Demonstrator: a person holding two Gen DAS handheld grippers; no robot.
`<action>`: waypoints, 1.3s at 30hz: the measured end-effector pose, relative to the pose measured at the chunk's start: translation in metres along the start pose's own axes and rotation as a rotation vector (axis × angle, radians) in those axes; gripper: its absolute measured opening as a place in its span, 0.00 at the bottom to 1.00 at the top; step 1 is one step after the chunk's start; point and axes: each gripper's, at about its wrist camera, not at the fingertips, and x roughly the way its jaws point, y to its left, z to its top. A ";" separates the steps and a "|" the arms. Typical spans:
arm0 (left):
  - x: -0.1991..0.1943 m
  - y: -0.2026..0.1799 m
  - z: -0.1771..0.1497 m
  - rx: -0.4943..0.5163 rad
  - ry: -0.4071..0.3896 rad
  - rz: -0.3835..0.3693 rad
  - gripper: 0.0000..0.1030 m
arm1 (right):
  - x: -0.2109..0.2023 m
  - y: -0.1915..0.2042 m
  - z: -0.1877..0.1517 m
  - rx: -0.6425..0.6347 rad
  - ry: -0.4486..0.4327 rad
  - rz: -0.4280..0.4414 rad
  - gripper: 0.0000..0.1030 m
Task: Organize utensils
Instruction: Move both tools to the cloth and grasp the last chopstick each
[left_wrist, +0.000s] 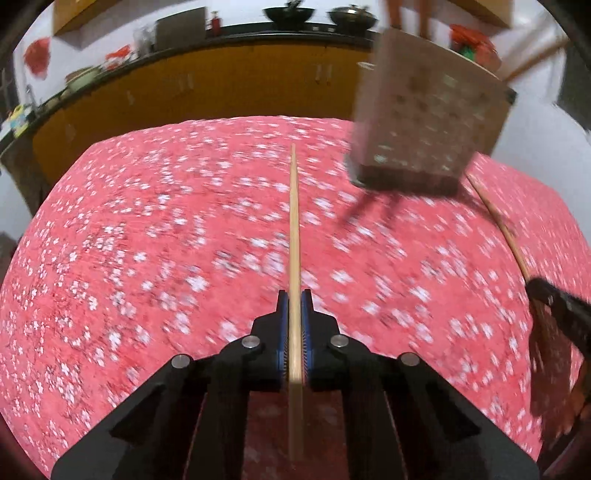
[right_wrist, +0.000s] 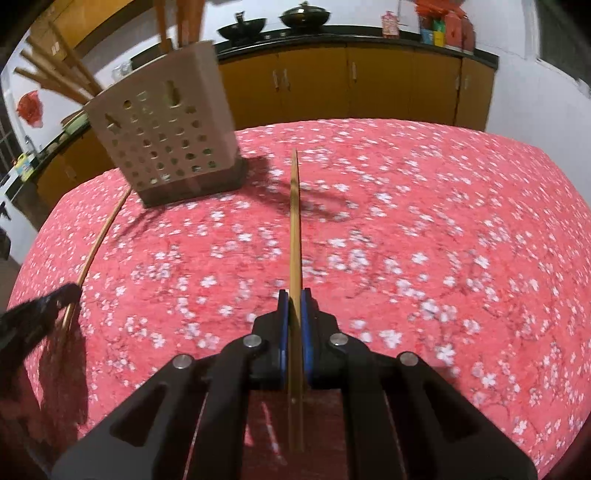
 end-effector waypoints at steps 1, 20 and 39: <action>0.001 0.003 0.002 -0.009 0.000 -0.005 0.07 | 0.001 0.003 0.001 -0.011 -0.002 0.002 0.08; 0.001 0.014 0.000 -0.028 -0.025 -0.050 0.10 | 0.011 0.010 0.005 -0.028 -0.003 -0.012 0.09; -0.001 0.015 0.001 -0.034 -0.025 -0.053 0.10 | 0.010 0.010 0.004 -0.029 -0.002 -0.012 0.09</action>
